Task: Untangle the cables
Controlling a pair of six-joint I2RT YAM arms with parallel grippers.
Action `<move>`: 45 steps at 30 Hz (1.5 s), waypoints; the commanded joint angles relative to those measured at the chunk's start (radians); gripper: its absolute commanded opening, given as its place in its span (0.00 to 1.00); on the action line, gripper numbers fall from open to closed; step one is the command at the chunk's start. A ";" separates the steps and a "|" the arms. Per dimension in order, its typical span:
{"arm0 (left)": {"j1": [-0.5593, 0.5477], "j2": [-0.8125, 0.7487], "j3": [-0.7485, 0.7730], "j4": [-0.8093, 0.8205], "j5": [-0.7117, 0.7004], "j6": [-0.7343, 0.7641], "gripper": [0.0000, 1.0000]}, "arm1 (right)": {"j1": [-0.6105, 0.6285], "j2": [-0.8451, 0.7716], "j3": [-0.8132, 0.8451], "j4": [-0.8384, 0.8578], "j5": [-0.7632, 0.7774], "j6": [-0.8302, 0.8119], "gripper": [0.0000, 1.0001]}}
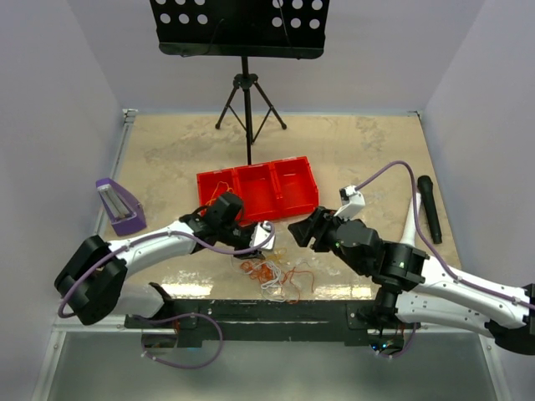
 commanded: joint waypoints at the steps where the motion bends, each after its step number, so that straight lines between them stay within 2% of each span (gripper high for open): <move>1: -0.017 0.027 0.065 -0.041 0.048 0.132 0.39 | -0.005 0.013 0.018 -0.003 0.022 -0.005 0.63; 10: -0.028 0.050 0.102 -0.087 0.049 0.168 0.13 | -0.005 0.007 0.009 0.006 0.020 -0.014 0.63; 16: -0.040 0.042 0.096 -0.163 0.057 0.247 0.00 | -0.005 0.003 0.015 -0.003 0.026 -0.014 0.63; 23: -0.046 0.036 0.085 -0.145 0.061 0.254 0.00 | -0.005 0.006 0.016 -0.008 0.034 -0.010 0.63; 26: -0.048 0.022 0.087 -0.059 0.022 0.183 0.00 | -0.005 0.012 0.015 -0.008 0.036 -0.010 0.62; 34: -0.031 -0.064 0.174 0.201 -0.251 -0.084 0.00 | -0.007 0.030 -0.007 -0.002 0.039 -0.010 0.62; 40: 0.020 -0.130 0.325 0.091 -0.262 -0.223 0.00 | -0.007 0.032 -0.016 0.020 0.043 -0.050 0.63; 45: 0.020 -0.183 0.401 0.016 -0.215 -0.297 0.00 | -0.007 0.055 0.010 0.125 0.000 -0.189 0.68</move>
